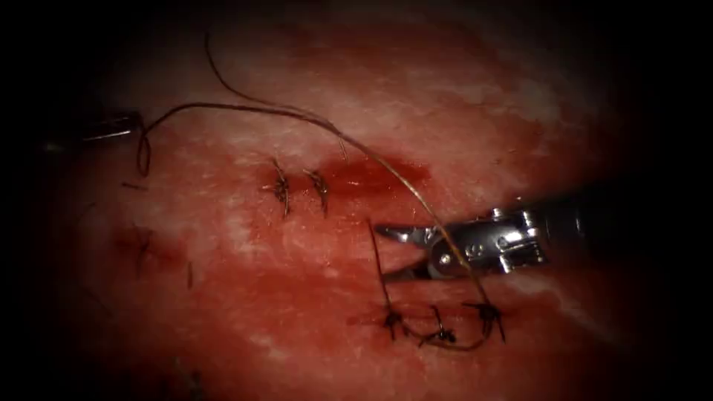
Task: Wound Closure
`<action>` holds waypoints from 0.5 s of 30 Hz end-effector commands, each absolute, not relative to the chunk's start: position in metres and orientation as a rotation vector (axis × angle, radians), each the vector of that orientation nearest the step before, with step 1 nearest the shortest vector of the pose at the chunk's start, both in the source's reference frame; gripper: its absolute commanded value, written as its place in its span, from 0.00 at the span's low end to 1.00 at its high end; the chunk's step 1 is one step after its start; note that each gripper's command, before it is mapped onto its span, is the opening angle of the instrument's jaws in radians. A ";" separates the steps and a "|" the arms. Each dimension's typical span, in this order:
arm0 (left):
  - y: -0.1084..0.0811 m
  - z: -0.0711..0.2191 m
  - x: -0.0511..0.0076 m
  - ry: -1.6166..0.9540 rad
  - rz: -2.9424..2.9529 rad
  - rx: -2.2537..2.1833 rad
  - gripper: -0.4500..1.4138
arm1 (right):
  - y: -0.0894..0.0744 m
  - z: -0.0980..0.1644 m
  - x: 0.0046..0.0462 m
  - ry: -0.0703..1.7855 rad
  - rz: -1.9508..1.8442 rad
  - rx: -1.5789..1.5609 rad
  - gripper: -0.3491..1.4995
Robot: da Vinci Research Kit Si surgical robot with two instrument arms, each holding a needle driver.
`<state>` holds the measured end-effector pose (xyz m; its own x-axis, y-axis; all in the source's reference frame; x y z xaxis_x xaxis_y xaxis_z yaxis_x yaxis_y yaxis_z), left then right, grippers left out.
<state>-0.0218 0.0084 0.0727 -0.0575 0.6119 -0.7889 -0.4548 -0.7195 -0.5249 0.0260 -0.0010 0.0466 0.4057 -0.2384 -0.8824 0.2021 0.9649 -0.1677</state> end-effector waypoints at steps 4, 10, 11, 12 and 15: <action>0.007 0.073 -0.0223 -0.177 1.859 -1.487 0.01 | -0.002 0.046 0.0281 1.137 -0.278 -0.057 0.95; 0.007 0.074 -0.0223 -0.175 1.861 -1.489 0.01 | -0.002 0.046 0.0281 1.140 -0.280 -0.060 0.95; 0.007 0.074 -0.0223 -0.174 1.861 -1.489 0.01 | -0.002 0.046 0.0281 1.140 -0.280 -0.060 0.95; 0.007 0.074 -0.0224 -0.173 1.861 -1.489 0.01 | -0.002 0.046 0.0281 1.140 -0.280 -0.060 0.95; 0.007 0.074 -0.0225 -0.171 1.862 -1.490 0.01 | -0.002 0.046 0.0282 1.143 -0.289 -0.068 0.83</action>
<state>-0.0221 0.0081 0.0734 -0.0578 0.6063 -0.7932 -0.4561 -0.7228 -0.5192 0.0276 -0.0012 0.0455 0.3859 -0.2644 -0.8838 0.1904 0.9603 -0.2041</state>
